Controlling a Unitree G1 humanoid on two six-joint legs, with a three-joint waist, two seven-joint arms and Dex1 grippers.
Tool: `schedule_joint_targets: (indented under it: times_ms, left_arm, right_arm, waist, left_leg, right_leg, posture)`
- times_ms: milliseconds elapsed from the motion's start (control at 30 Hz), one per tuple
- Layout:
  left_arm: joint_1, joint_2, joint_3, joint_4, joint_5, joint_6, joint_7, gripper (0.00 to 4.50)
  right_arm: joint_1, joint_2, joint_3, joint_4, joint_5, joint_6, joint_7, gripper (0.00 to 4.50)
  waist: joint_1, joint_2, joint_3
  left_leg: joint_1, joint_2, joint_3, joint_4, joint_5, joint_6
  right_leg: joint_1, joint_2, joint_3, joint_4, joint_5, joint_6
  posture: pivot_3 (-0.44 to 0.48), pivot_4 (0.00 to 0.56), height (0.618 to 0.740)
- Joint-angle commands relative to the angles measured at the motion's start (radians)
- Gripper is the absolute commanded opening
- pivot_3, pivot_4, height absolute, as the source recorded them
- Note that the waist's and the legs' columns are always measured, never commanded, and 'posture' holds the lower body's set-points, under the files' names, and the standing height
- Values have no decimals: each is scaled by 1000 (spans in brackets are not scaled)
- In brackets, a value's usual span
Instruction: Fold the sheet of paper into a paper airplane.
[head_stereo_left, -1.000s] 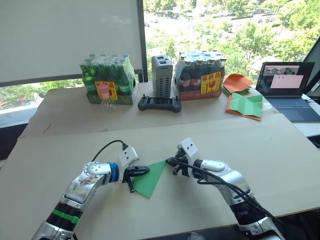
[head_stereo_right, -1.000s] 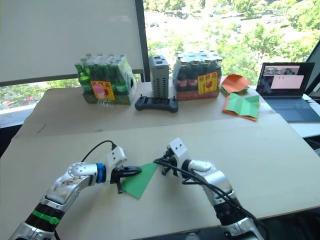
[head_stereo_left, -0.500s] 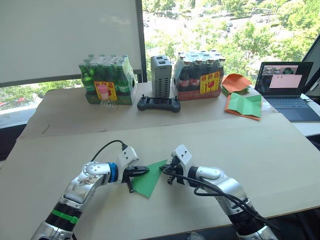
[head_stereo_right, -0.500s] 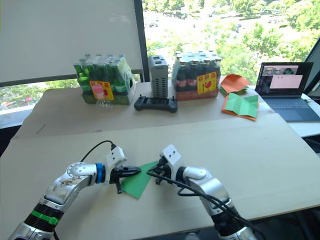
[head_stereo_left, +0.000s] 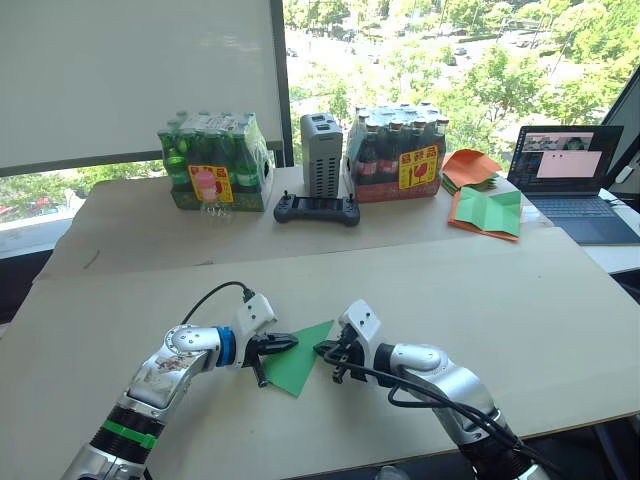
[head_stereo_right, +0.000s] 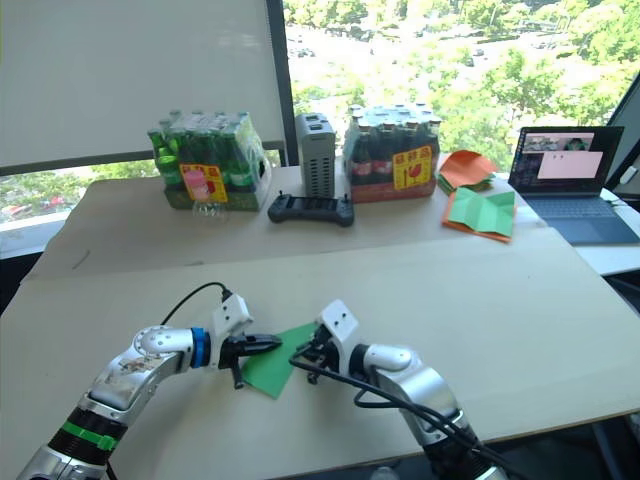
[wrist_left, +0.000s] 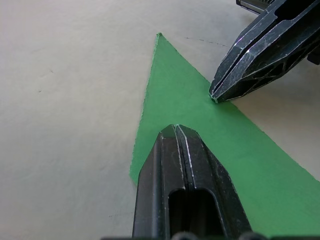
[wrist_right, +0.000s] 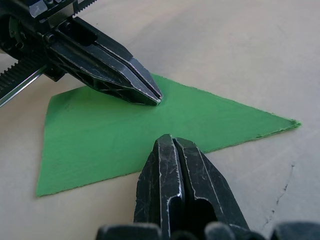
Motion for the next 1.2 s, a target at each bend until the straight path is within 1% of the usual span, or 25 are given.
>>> schedule_joint_targets:
  times_ms: [33,633,767,867,1200]
  left_arm:
    - [28,17,-24,16,30,31,-3,24]
    - [44,24,-17,-3,26,39,1,24]
    - [50,27,-15,-7,26,40,-1,24]
    - [54,31,-11,-15,24,45,-2,24]
    - [74,44,-9,-37,21,58,-4,24]
  right_arm:
    - [37,-9,59,-10,6,40,22,0]
    - [74,-18,127,-73,24,89,44,0]
    - [80,-16,136,-83,23,99,49,0]
    - [88,-16,144,-94,27,104,46,0]
    - [88,-32,190,-131,37,126,57,0]
  waist:
    - [0,0,0]
    - [1,0,0]
    - [1,0,0]
    - [1,0,0]
    - [0,0,0]
  left_leg:
    - [0,0,0,0,0,0]
    - [3,0,0,-1,-1,0]
    - [5,0,0,-2,-1,0]
    - [10,0,0,-4,-2,0]
    - [11,0,0,-6,-2,0]
  right_leg:
    - [0,0,0,0,0,0]
    - [0,0,0,0,0,0]
    - [2,0,0,0,0,0]
    - [6,1,0,-1,0,0]
    - [6,1,0,-2,0,0]
  posture:
    - [0,150,735]
    - [0,150,735]
    - [0,150,735]
    - [0,150,735]
    - [0,150,735]
